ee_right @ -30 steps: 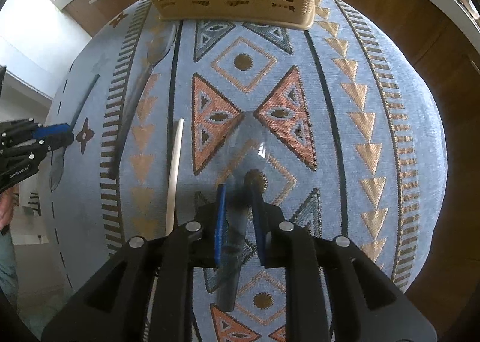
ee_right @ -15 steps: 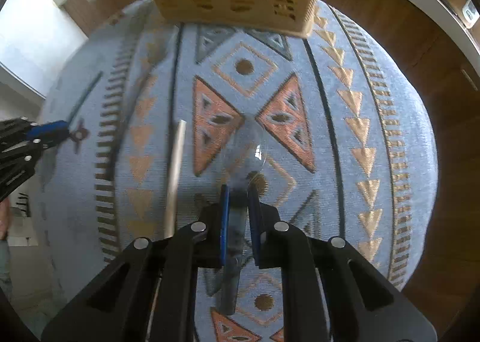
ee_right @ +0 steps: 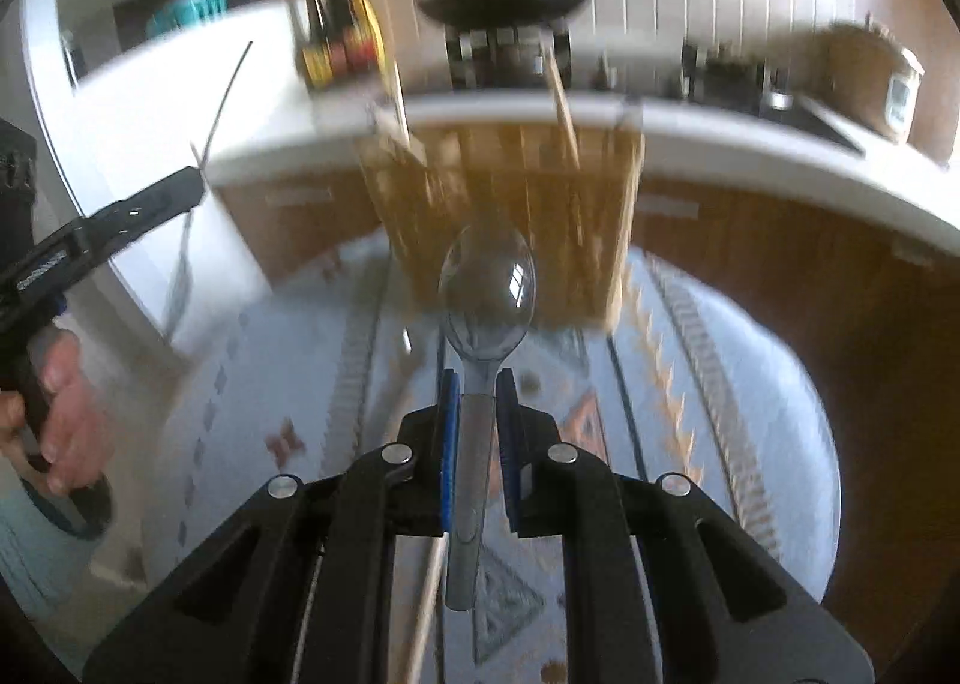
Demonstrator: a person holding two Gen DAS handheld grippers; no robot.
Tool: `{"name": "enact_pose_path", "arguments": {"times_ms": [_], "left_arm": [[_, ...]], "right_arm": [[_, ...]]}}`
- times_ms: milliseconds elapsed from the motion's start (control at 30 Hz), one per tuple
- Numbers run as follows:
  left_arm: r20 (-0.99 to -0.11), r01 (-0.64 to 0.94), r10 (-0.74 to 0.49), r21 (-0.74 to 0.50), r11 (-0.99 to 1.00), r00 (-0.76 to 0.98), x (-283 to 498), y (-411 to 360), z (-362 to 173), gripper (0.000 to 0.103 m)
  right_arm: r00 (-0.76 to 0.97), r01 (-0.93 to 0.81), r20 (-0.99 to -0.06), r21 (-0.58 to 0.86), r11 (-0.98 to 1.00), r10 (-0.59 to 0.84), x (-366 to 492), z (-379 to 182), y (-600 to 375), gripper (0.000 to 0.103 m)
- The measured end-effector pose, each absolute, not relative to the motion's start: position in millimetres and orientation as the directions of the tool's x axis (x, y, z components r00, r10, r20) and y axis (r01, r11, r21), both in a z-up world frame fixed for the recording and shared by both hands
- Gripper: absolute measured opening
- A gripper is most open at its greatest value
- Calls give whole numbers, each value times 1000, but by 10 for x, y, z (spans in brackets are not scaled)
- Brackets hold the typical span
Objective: Organize utensils
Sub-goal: 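Carry both clear spoons over the basket and open both tools to drop them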
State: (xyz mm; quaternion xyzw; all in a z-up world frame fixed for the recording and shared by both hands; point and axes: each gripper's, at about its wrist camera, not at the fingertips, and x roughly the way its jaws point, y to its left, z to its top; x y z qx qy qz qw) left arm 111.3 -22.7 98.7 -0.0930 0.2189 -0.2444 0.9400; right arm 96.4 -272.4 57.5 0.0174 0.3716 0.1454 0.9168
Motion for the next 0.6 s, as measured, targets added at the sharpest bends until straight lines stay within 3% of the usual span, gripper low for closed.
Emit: {"name": "enact_pose_path", "arguments": {"times_ms": [233,600], "left_arm": [[-126,460,-516,-312,831,847,1337,-410,1451,10],[-24,407,-465,-447,797,885,2130,-439,1325,10]], "right_arm": [[823,-234,-496,151,960,278,1101,1137,-2783,10],[926,-208,-282,172,963,251,1731,1464,-2685,10]]}}
